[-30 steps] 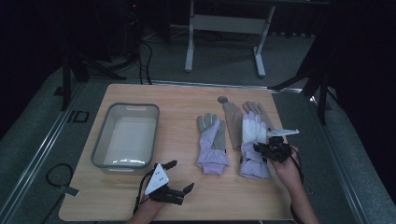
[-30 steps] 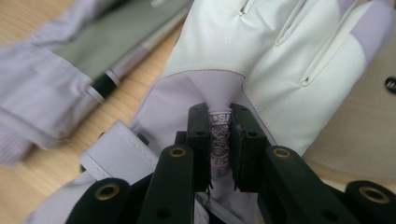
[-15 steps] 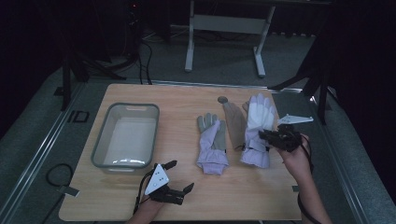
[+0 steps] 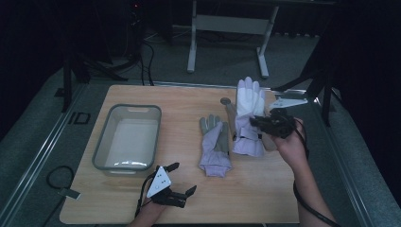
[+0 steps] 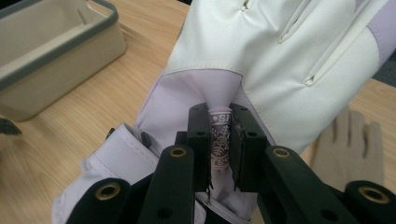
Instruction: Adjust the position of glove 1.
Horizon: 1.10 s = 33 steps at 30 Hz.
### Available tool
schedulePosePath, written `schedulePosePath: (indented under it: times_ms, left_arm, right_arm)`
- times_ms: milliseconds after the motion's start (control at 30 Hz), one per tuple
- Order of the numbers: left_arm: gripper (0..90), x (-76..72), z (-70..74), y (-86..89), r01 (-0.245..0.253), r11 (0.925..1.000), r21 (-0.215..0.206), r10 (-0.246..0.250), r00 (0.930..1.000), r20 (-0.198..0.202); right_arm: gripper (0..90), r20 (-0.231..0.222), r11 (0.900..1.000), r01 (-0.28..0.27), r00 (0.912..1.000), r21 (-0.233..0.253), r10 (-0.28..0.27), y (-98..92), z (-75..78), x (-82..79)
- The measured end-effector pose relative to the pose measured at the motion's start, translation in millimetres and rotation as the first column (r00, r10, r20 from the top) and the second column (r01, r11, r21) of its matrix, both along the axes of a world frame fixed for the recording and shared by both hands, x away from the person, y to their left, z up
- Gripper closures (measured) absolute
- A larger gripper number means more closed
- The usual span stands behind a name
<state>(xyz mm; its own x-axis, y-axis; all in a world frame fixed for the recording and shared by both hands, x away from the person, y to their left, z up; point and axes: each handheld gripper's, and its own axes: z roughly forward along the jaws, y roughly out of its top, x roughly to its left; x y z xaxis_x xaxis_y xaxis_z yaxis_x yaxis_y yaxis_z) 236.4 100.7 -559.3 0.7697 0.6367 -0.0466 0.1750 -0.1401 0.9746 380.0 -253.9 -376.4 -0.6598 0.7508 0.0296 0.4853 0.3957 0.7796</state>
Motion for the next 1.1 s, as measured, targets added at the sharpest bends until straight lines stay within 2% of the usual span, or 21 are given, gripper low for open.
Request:
schedulePosePath:
  times_ms: [167,200,300,533,700,733,833,1000,1100]
  left_arm:
    - [0.4,-0.1,0.0,0.0,0.001,1.0,0.001,-0.001,1.0,0.003]
    - [0.4,0.0,0.0,0.0,0.001,1.0,0.001,-0.001,1.0,0.0]
    - [0.4,0.0,0.0,-0.1,0.001,1.0,0.001,-0.001,1.0,0.001]
    - [0.4,-0.1,0.0,0.0,0.0,1.0,0.003,0.0,1.0,0.001]
    - [0.4,-0.1,0.1,-0.1,0.0,1.0,0.002,0.0,1.0,0.001]
    - [0.4,-0.1,0.1,-0.1,0.0,1.0,0.002,0.0,1.0,0.001]
    - [0.4,0.1,0.1,0.0,-0.001,1.0,0.003,0.001,1.0,-0.001]
    - [0.4,0.0,0.0,-0.1,-0.003,1.0,0.001,0.003,1.0,-0.001]
    - [0.4,-0.1,0.1,-0.1,-0.003,1.0,0.003,0.003,1.0,0.001]
  right_arm:
    - [79.5,-0.018,0.999,-0.018,0.9997,-0.027,0.018,21.8,2.3,3.8]
    - [79.6,-0.022,0.999,-0.031,0.9993,-0.031,0.03,32.8,1.4,4.6]
    - [79.6,-0.037,0.999,-0.048,0.9982,-0.025,0.047,46.6,-4.0,5.2]
    - [79.5,-0.104,0.996,-0.065,0.9929,-0.063,0.059,77.3,-31.2,10.0]
    - [79.5,-0.144,0.993,-0.05,0.9889,-0.105,0.035,90.2,-54.9,16.8]
    - [79.5,-0.144,0.993,-0.05,0.9889,-0.105,0.035,90.2,-54.9,16.8]
    - [79.5,-0.175,0.993,-0.039,0.9844,-0.111,0.019,94.9,-70.6,22.7]
    - [79.3,-0.178,0.988,-0.013,0.984,-0.152,-0.014,103.9,-84.9,25.6]
    - [79.2,-0.182,0.988,0.003,0.9828,-0.156,-0.032,105.5,-92.5,28.2]
